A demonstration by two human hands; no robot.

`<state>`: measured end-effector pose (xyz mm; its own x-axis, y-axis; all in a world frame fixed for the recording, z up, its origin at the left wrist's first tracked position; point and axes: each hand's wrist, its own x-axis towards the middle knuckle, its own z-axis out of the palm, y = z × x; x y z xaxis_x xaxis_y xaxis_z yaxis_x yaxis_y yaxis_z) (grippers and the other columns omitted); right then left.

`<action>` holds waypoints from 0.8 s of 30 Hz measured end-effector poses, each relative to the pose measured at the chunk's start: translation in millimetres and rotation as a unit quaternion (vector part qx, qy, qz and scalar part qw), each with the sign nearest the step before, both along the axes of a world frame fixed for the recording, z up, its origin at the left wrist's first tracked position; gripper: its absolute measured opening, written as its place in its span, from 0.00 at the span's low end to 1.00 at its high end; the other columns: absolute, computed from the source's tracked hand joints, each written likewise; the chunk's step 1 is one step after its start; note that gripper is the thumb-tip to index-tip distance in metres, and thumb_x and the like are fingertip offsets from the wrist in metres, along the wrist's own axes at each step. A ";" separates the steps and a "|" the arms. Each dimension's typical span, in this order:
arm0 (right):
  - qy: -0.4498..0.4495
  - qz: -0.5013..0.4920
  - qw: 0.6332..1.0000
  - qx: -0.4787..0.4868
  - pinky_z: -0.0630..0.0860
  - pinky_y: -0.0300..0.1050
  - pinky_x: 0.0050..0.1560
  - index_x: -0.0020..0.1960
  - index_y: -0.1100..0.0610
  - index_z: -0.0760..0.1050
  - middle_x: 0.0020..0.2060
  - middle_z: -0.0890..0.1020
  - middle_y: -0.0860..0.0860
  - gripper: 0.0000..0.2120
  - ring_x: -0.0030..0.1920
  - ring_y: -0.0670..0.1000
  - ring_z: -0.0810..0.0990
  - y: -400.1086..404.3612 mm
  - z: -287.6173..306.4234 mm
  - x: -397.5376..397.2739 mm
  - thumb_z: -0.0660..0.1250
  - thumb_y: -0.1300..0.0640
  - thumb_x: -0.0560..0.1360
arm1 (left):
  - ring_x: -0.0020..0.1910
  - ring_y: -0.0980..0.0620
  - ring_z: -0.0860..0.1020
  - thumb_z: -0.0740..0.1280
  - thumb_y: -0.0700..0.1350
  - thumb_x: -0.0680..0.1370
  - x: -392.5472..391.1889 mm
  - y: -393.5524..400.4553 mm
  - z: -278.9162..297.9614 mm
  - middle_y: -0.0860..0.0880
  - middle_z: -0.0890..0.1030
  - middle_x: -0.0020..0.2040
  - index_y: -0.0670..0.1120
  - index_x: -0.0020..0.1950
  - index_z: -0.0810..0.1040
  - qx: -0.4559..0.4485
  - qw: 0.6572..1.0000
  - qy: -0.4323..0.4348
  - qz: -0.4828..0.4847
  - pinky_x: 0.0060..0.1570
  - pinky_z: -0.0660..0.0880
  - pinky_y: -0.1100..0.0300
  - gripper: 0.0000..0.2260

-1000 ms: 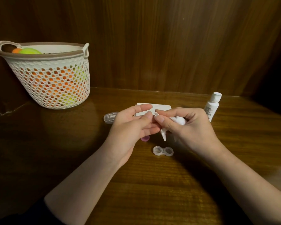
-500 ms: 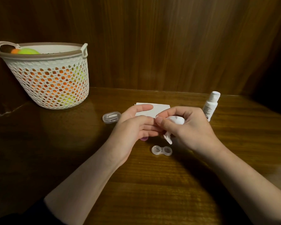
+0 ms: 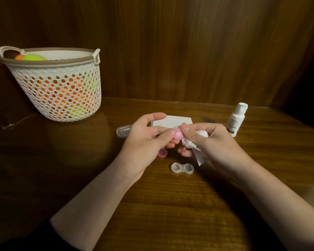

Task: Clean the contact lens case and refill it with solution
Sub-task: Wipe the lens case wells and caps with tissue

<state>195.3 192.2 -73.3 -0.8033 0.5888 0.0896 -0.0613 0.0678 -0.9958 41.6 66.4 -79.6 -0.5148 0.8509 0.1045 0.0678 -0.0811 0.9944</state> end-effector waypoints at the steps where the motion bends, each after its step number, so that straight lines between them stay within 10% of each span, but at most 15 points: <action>1: -0.006 -0.006 1.000 0.007 0.83 0.39 0.40 0.53 0.62 0.89 0.44 0.89 0.58 0.14 0.39 0.51 0.87 -1.4 0.8 0.1 0.71 0.51 0.82 | 0.51 0.49 0.89 0.76 0.42 0.78 0.3 0.0 -0.2 0.49 0.90 0.49 0.58 0.67 0.72 0.001 1.000 -0.001 0.009 0.57 0.86 0.45 0.22; 24: -0.030 -0.093 0.993 0.062 0.81 0.38 0.33 0.46 0.58 0.89 0.38 0.89 0.57 0.10 0.32 0.50 0.86 -7.7 5.5 -2.1 0.79 0.50 0.75 | 0.47 0.51 0.90 0.77 0.52 0.67 5.5 1.3 0.9 0.50 0.90 0.48 0.56 0.61 0.72 0.025 0.998 -0.022 0.049 0.54 0.86 0.45 0.26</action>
